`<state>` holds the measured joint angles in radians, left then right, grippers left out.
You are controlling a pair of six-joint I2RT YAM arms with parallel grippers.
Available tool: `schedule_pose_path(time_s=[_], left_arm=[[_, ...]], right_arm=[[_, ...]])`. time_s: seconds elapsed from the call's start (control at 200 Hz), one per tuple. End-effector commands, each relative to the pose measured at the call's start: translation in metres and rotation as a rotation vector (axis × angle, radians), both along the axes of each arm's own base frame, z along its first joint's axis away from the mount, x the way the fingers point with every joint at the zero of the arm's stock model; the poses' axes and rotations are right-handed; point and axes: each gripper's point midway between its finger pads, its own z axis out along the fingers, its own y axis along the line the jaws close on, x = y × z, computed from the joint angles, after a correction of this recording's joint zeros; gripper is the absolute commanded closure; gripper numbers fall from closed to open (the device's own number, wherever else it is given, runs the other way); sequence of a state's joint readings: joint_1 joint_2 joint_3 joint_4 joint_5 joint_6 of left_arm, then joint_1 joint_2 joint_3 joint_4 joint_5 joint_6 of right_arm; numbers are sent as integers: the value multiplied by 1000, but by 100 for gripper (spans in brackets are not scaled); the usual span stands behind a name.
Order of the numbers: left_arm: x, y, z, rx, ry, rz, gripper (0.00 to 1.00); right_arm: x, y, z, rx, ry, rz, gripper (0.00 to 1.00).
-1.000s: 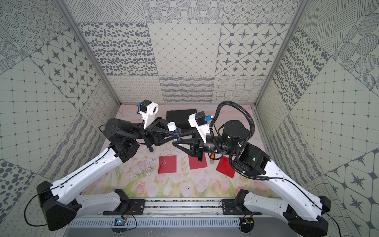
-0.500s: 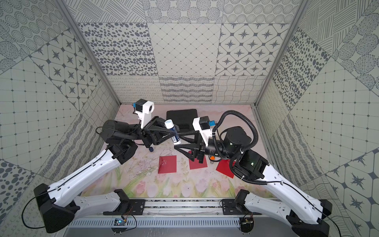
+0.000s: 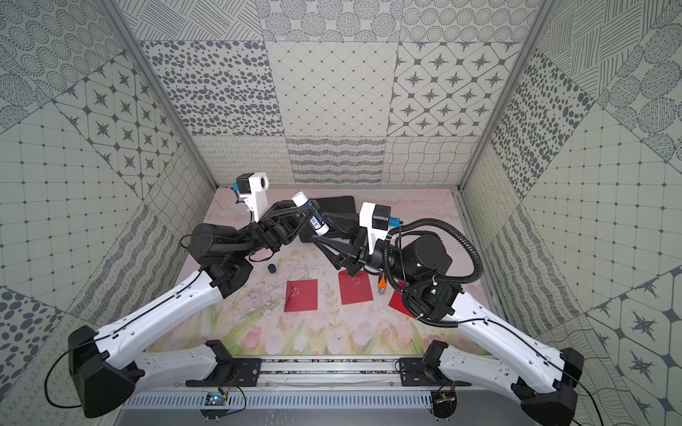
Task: Seal the envelope with a glue stick
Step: Unscrew the glue stick.
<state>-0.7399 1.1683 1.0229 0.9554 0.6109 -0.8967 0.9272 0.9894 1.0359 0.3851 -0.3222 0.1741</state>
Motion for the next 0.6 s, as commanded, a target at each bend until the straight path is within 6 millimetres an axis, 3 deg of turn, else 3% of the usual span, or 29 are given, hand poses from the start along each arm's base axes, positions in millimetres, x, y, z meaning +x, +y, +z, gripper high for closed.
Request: schedule_pose_path(time_s=[0.0, 0.225, 0.595], left_arm=[[5, 30, 38, -234, 0, 69, 92], [6, 32, 43, -259, -1, 70, 93], [4, 32, 46, -263, -8, 62, 94]], right_arm=[[0, -4, 29, 103, -77, -22, 43], [8, -5, 28, 134, -66, -65, 48], [13, -6, 24, 140, -32, -81, 69]])
